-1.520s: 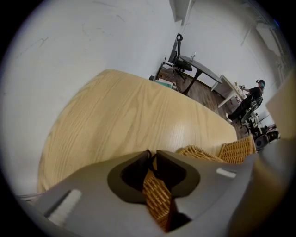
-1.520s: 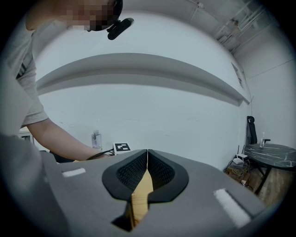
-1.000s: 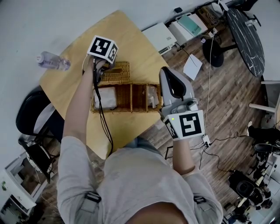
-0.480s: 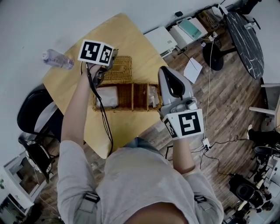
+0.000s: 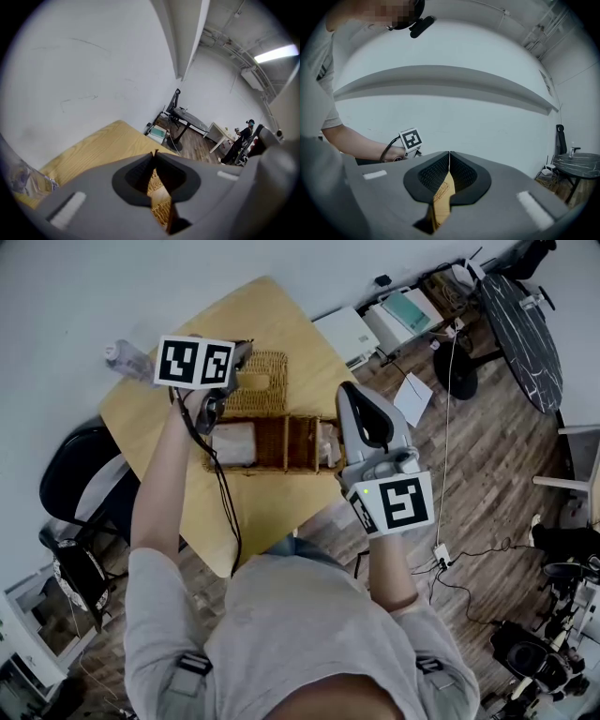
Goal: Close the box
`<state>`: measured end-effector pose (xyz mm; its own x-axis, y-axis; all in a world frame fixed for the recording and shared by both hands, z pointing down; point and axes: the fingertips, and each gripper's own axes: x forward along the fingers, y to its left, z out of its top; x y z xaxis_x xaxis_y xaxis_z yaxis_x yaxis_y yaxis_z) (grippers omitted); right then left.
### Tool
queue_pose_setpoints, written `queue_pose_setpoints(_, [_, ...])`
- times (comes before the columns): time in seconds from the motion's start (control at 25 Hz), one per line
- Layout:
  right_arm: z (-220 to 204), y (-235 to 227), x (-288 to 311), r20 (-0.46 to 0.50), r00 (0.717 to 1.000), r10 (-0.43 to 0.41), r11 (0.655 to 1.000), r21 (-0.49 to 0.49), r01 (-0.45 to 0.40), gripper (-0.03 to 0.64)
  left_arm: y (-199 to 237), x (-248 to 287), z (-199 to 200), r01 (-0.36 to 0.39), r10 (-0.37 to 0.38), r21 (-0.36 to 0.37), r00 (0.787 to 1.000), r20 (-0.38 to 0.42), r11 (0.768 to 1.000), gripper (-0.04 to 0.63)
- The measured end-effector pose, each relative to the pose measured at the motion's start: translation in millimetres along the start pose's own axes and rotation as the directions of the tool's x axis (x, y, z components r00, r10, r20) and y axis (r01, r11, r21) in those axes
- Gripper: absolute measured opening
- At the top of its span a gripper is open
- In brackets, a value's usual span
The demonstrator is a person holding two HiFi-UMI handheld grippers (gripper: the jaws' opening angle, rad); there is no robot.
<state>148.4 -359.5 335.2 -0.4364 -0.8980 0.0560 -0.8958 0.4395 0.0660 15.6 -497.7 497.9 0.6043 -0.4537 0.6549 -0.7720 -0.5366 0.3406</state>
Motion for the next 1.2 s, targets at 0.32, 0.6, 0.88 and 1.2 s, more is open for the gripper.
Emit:
queue_pose_setpoints(0.32, [15,13,-15,0.031,0.999,0.011,1.000,-0.009,-0.010,0.006,-26,-37,11,0.002,-0.005,0.031,0.996,0.093,1.000,0.078])
queue_pose_setpoints(0.6, [26,26,-26,0.056,0.998,0.021,1.000,-0.014,-0.021,0.006,-45,-66,10,0.014,-0.020,0.043,0.989,0.144,0.999,0.078])
queue_pose_setpoints(0.88, [35,40,-39,0.080,0.996,0.031,0.999,-0.021,-0.029,0.006,-62,-93,3,0.025,-0.034,0.048,0.981,0.190,0.999,0.080])
queue_pose_setpoints(1.2, [46,56,-52,0.105,0.994,0.042,0.999,-0.029,-0.039,0.006,-79,-118,-17,0.043,-0.049,0.035,0.972,0.229,0.998,0.079])
